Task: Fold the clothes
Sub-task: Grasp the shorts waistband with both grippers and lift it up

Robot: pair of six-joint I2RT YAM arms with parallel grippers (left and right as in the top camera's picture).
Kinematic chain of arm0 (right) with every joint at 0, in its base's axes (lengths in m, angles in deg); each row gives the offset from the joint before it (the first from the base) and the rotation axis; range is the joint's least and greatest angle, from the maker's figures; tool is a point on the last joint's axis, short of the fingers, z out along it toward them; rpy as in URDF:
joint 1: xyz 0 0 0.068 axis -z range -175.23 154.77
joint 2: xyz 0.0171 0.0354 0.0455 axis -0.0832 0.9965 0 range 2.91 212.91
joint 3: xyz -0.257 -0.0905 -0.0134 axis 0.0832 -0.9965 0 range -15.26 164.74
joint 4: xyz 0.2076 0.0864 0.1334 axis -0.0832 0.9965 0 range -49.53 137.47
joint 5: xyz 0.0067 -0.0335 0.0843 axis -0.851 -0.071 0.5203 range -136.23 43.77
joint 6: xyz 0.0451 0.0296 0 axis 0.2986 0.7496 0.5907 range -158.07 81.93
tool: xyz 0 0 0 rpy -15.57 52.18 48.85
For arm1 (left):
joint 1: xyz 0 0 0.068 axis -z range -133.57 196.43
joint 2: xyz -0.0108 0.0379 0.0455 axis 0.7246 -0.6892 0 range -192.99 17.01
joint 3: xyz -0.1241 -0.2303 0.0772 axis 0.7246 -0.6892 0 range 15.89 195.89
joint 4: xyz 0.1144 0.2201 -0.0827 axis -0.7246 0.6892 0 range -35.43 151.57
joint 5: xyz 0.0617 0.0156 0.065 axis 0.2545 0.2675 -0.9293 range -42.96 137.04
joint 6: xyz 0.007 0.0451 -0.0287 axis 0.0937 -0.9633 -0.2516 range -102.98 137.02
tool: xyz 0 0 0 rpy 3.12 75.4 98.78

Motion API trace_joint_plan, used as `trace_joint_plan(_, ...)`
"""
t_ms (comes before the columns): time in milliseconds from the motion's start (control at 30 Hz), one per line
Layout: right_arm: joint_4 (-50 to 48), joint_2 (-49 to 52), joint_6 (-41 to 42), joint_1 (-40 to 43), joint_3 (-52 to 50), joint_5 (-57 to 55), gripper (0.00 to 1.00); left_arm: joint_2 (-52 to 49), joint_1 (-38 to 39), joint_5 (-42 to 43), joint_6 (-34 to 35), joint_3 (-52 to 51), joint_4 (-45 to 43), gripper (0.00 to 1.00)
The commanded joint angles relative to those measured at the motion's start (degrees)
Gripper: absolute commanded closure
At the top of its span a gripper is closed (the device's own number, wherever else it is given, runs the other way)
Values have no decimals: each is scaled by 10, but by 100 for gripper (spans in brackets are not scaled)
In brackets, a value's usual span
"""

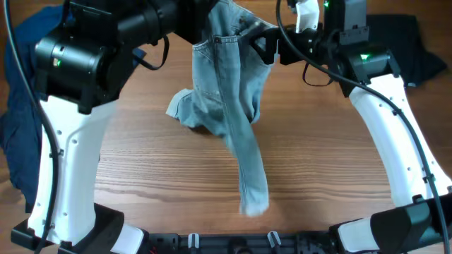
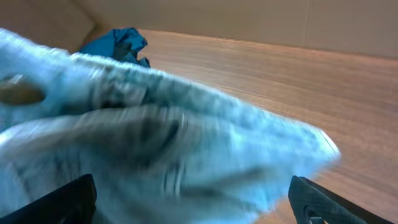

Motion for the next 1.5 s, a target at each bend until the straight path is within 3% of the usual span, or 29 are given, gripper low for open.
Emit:
trace_joint_plan(0,-1,5,-57,27,2,17,0,13,1,-9,-19,9,0,96)
trace_joint_plan(167,-48,72,-120,98,1,184,0,37,3,-9,-19,9,20,96)
trace_joint_plan(333,-218,203,-136,140,1,469,0,75,3,-8,-17,9,38,96)
trace_joint_plan(400,-311,257,-89,144,1,536,0,83,3,-4,-17,9,43,96)
trace_joint_plan(500,-536,325,45,137,1,661,0,82,3,-4,-17,9,61,96)
trace_joint_plan(700,-667,334,116,78,1,659,0,82,6,-4,-17,9,64,96)
trace_joint_plan(767,-709,334,153,60,2,657,11,82,6,-4,-16,9,64,96)
trace_joint_plan(800,-740,334,191,59,2,653,30,82,6,-4,-17,9,66,96)
trace_joint_plan(833,-805,334,279,62,2,636,88,82,6,-4,-17,9,69,96)
trace_joint_plan(867,-866,334,356,67,2,628,96,82,5,-5,-17,9,73,96)
trace_joint_plan(967,-1302,323,743,94,9,628,96,82,5,-44,-17,9,94,96)
trace_joint_plan(1033,-1321,276,805,114,22,672,96,82,5,-93,-17,9,108,96)
trace_joint_plan(1233,-1281,233,780,143,22,669,96,82,5,-110,-17,9,108,96)
trace_joint_plan(1267,-1231,233,748,144,22,665,96,82,5,-110,-17,9,106,96)
trace_joint_plan(1333,-1028,233,664,154,22,601,96,82,5,-110,-17,9,102,96)
trace_joint_plan(1433,-734,233,605,183,22,489,96,82,5,-110,-17,9,102,96)
trace_joint_plan(1467,-670,233,570,193,22,471,96,82,5,-111,-17,9,102,96)
